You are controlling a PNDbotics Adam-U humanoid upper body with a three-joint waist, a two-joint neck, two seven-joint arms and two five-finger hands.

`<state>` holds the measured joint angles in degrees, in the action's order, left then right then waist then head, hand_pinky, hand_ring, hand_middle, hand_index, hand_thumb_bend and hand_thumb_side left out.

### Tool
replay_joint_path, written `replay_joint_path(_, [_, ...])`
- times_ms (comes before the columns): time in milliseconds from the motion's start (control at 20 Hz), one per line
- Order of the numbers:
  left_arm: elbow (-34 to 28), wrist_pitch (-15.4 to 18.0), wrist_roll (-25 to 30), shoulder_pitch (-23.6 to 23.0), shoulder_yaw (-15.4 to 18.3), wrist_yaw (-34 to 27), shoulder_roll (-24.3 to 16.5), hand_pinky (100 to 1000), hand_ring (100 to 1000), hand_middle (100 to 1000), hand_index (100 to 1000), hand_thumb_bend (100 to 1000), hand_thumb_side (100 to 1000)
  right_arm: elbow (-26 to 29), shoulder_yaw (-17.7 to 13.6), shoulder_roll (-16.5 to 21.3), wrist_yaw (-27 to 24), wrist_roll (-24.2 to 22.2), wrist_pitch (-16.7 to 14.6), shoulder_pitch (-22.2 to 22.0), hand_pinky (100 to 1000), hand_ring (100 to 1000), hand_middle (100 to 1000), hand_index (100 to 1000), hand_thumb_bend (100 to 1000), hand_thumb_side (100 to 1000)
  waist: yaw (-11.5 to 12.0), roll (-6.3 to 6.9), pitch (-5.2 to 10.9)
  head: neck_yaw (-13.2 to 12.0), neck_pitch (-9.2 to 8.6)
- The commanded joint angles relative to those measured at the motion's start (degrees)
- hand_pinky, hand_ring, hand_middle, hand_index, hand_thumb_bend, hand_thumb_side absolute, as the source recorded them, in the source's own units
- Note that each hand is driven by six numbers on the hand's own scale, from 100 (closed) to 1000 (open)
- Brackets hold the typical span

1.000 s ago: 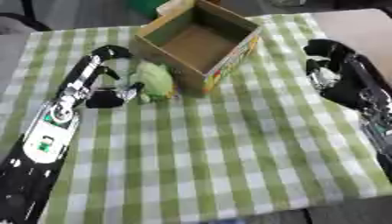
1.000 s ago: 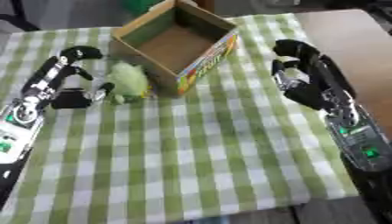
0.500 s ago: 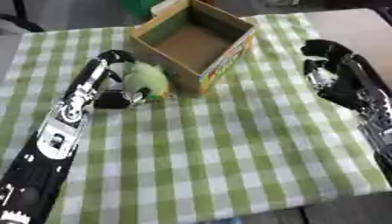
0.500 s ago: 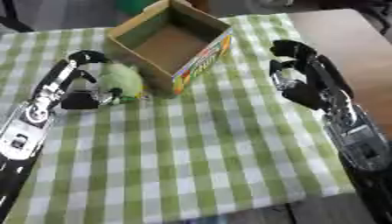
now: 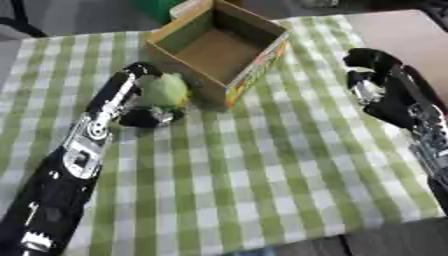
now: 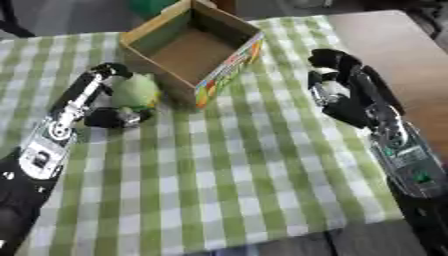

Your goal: Pick up objects on the table and place them in the box.

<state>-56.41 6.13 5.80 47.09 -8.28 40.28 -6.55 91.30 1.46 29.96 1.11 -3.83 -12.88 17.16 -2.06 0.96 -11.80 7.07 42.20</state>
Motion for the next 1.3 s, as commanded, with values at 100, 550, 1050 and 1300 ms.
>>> replay_joint_path(100, [0.7,-0.06,-0.19,1.56,0.49,3.33,0.21,680,936,857,812,738,297,0.41,-0.15,0.85,-0.44,-0.21,-0.14,0.83,743,854,771,867,100,422,-0.18,-0.18,0.89,-0.21,-0.59])
replay_joint_path(550, [2.67,-2.35,-3.43,1.83,1.49,12.4,0.53,650,886,805,798,673,141,0.22,-0.02,0.67,-0.48,-0.4,-0.17,0.81,743,854,771,868,100,425,-0.28,-0.24,0.81,-0.21,-0.61])
replay_joint_path(1050, [4.3,-4.92,-8.84,1.22,2.76,14.2,0.81,488,682,618,672,238,199,0.09,-0.1,0.49,-0.48,-0.38,-0.21,0.67,742,854,771,868,100,425,-0.29,-0.16,0.87,0.01,-0.58])
replay_joint_path(1300, [3.49,-5.04,-8.24,0.63,2.67,10.94,0.78,479,666,567,614,211,197,0.03,-0.13,0.41,-0.46,-0.39,-0.24,0.62,742,854,771,869,100,426,-0.07,-0.12,0.9,0.15,-0.5])
